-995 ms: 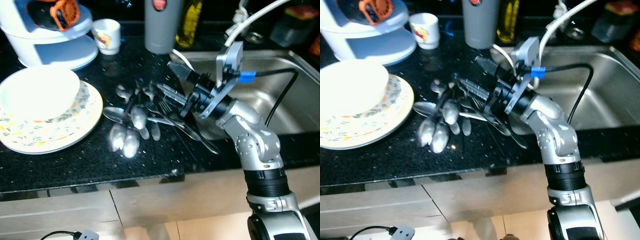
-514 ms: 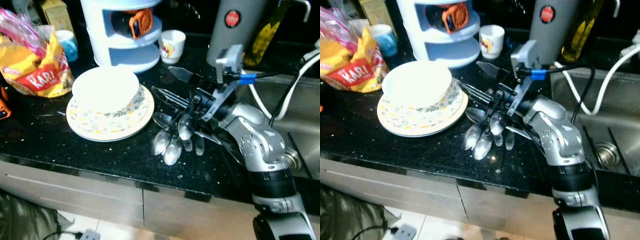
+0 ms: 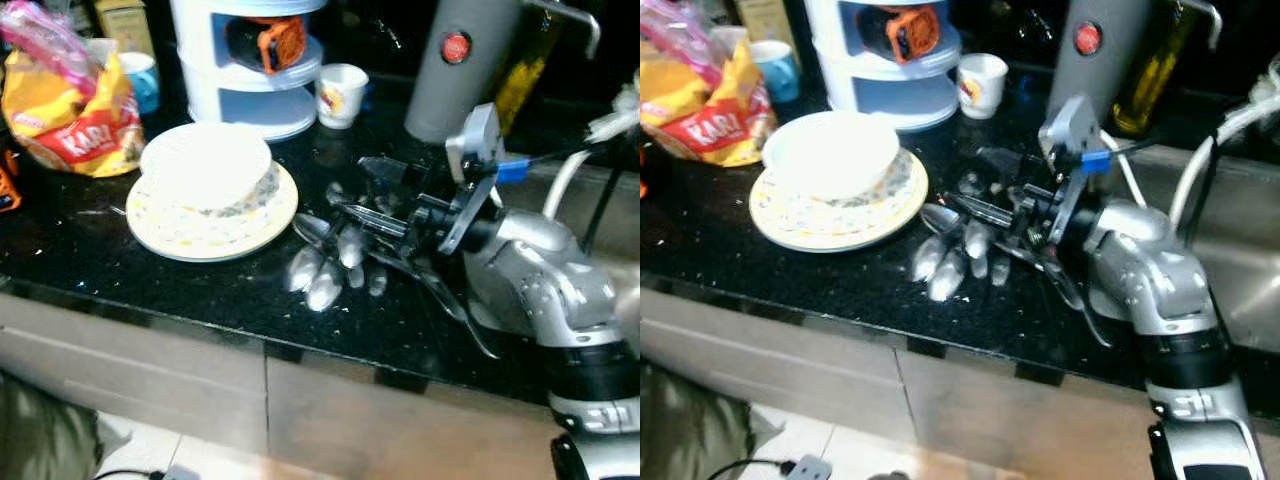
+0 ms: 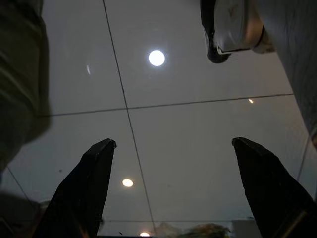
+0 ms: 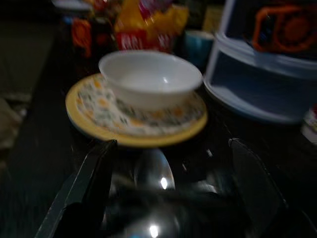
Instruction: Kitchen organization
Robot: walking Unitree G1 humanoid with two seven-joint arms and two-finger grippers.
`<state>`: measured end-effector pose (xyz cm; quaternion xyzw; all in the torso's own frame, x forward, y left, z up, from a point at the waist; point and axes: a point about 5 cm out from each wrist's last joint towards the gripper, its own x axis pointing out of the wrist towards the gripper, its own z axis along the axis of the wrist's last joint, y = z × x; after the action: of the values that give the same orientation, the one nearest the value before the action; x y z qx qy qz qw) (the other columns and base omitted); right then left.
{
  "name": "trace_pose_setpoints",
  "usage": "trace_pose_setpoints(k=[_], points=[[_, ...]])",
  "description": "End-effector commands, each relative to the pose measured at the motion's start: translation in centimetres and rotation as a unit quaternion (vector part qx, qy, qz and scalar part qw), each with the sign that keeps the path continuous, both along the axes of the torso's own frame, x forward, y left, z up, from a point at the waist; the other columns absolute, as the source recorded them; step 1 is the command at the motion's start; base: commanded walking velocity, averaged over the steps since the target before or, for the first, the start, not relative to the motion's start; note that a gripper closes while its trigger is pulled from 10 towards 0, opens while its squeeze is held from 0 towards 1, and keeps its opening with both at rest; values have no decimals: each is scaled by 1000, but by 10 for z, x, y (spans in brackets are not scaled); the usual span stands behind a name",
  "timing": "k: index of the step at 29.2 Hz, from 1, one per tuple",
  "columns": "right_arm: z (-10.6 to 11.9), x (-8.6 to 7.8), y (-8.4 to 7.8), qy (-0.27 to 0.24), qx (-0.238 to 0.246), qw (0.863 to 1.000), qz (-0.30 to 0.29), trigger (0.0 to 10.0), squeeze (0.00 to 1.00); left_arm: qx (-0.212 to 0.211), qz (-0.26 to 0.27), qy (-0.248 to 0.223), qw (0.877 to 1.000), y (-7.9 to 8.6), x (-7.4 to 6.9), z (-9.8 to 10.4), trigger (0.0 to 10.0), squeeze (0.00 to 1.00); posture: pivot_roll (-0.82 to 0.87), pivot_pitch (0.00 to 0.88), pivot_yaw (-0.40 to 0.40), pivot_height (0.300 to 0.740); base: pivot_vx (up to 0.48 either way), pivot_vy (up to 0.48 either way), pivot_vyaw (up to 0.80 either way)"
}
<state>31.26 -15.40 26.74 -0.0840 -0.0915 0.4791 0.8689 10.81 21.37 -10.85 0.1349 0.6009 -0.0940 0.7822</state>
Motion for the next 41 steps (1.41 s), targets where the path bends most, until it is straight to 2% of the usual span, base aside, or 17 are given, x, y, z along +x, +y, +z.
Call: trace_pose_setpoints(k=[1,4,5,6,9,11,13,14,20,24,26,32,41], points=[[-2,-2,-4,7,-14,1000,-7,10000,0,-4,7,7,1000,-1,-5,-1,10000,0,22,79,-48,740,0,0,0],[-5,-5,-21,18,-69,997,-30,10000,0,-5,7,8,1000,-2,-6,-2,10000,0,23,85,-48,740,0,0,0],[-5,-5,-21,18,-69,997,-30,10000,0,-5,7,8,1000,-2,-6,-2,10000,0,23,85,-48,740,0,0,0],[-6,-8,-30,26,-96,994,-38,10000,0,-5,7,9,1000,-2,-7,-2,10000,0,23,87,-49,740,0,0,0],[-7,-12,-39,35,-115,992,-44,10000,0,-5,7,9,1000,-2,-7,-2,10000,0,20,90,-49,740,0,0,0],[-11,-20,-53,61,-156,984,-61,10000,0,-5,7,11,1000,-2,-8,-2,10000,0,12,92,-48,740,0,0,0],[-14,-23,-57,76,-165,981,-71,10000,0,-5,7,12,1000,-2,-8,-3,10000,0,11,94,-46,740,0,0,0],[-17,-25,-60,93,-166,978,-81,10000,0,-6,6,13,1000,-2,-9,-3,10000,0,7,95,-44,740,0,0,0],[-23,-30,-65,115,-164,975,-94,10000,0,-6,5,15,1000,-2,-10,-3,10000,0,1,97,-39,740,0,0,0],[-29,-38,-73,130,-171,971,-109,10000,0,-5,3,16,1000,-1,-11,-3,10000,0,-2,98,-35,740,0,0,0],[-34,-47,-80,148,-179,965,-120,10000,0,-4,0,17,1000,-1,-12,-3,10000,0,-10,99,-27,740,0,0,0],[-41,-59,-95,182,-171,956,-152,10000,0,0,-4,18,1000,0,-12,-3,10000,0,-19,103,-19,740,0,0,0],[-50,-66,-99,224,-154,948,-163,10000,0,-2,-7,19,1000,-2,-12,-3,10000,0,-27,102,-28,740,0,0,0]])
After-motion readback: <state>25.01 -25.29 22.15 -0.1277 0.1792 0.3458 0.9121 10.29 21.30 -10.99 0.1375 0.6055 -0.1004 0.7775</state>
